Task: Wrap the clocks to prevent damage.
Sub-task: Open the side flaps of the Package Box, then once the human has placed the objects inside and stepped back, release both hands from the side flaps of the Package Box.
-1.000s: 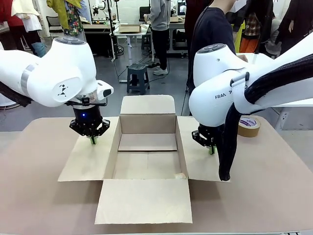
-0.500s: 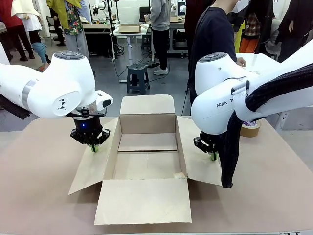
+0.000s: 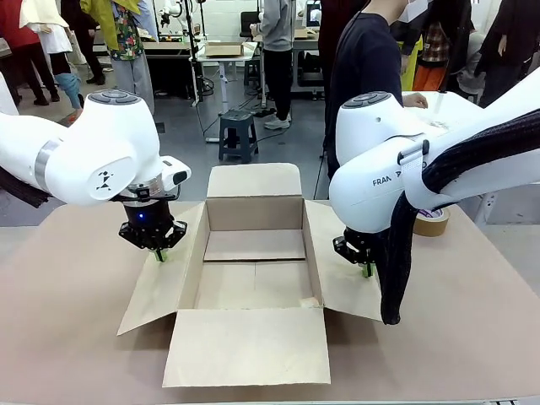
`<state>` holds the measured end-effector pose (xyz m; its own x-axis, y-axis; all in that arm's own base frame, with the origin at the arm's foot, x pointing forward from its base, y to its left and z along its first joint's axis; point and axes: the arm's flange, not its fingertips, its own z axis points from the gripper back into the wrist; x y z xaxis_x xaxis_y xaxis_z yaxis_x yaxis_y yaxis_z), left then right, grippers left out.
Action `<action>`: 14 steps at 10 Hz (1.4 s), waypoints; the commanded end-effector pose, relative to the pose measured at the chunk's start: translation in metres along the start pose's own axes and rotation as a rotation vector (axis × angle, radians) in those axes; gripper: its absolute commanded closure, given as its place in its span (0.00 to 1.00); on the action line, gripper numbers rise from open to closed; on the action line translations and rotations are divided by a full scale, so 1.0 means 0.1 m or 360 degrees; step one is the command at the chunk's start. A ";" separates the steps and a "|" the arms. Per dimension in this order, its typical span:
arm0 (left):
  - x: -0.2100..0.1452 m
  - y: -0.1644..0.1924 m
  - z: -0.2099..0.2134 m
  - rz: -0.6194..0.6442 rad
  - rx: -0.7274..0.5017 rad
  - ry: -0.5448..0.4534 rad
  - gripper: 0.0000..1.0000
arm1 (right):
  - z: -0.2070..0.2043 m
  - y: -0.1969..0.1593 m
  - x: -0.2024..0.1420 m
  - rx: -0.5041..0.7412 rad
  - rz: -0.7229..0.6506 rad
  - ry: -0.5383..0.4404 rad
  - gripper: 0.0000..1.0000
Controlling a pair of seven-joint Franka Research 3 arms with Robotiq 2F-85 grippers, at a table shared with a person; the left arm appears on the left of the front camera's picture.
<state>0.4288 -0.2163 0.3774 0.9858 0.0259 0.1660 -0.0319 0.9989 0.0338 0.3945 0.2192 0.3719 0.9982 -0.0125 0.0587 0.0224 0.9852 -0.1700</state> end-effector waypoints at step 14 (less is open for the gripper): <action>-0.04 -0.06 -0.01 -0.0025 0.0004 0.0004 0.99 | 0.00 -0.01 0.00 -0.0003 -0.0003 0.0003 0.99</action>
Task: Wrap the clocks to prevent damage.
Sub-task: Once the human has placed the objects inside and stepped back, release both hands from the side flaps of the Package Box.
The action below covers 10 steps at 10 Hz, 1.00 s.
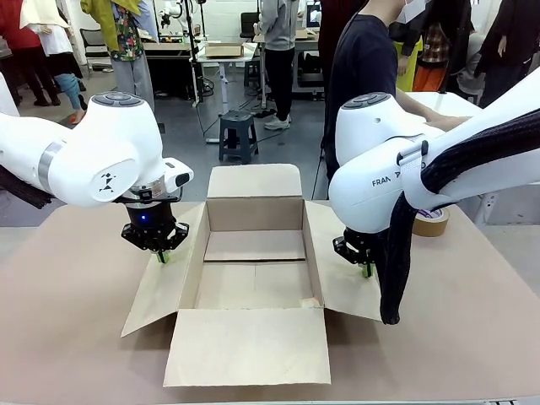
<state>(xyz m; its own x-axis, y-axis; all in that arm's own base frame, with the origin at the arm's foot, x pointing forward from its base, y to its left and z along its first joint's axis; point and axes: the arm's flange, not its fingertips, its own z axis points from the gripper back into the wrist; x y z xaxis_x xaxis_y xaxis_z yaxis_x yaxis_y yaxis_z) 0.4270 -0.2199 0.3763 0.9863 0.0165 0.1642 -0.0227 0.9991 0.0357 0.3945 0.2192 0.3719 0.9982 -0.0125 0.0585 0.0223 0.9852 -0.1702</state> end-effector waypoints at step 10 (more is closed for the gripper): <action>-0.02 -0.02 -0.01 -0.0010 0.0004 0.0001 0.99 | 0.00 -0.01 0.00 -0.0003 -0.0003 0.0002 0.99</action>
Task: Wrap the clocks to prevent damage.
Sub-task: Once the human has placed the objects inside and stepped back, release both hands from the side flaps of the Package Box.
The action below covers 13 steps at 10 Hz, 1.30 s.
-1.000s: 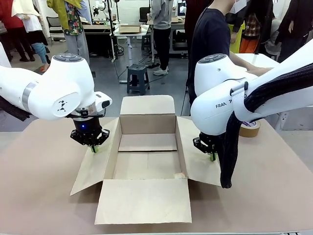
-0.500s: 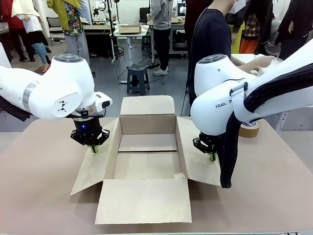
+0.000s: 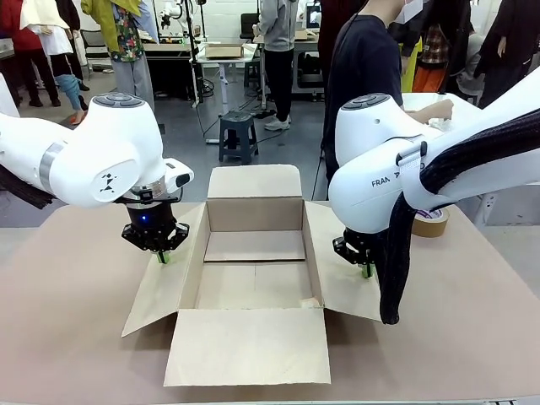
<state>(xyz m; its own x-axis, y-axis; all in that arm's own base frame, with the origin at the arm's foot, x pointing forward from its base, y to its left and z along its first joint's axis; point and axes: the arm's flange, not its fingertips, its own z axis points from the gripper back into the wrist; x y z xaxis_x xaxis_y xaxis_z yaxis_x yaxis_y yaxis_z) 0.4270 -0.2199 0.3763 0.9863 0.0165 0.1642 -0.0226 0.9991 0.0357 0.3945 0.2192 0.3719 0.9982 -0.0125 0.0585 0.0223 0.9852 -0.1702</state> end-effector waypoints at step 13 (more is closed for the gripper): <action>-0.02 -0.02 -0.01 -0.0010 0.0004 0.0001 0.99 | 0.00 -0.01 0.00 -0.0003 -0.0003 0.0002 0.99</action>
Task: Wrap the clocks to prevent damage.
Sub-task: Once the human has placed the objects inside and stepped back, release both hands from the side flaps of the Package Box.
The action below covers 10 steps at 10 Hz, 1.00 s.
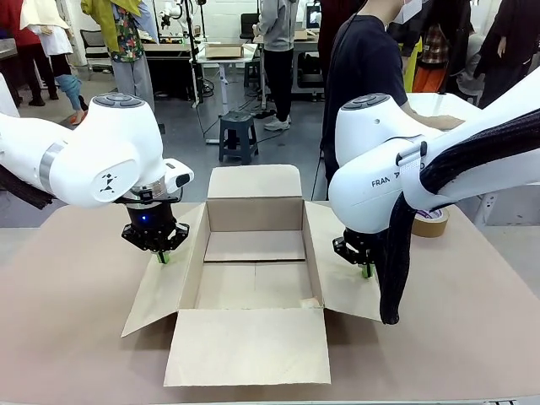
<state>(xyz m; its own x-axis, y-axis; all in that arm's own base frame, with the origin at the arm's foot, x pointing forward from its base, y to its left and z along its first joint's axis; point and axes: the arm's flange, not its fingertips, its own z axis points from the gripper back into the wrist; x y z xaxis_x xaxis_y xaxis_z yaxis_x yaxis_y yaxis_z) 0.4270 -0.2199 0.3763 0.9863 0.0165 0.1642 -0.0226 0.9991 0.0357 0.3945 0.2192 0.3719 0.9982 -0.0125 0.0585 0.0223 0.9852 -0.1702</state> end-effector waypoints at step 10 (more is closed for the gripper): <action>-0.02 -0.02 -0.01 -0.0010 0.0004 0.0001 0.99 | 0.00 -0.01 0.00 -0.0003 -0.0003 0.0002 0.99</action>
<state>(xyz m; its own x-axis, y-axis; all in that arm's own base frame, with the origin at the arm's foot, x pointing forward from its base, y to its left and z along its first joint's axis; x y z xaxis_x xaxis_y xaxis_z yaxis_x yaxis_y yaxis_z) 0.4270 -0.2199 0.3763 0.9863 0.0165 0.1642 -0.0226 0.9991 0.0357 0.3945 0.2192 0.3719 0.9982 -0.0125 0.0585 0.0223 0.9852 -0.1702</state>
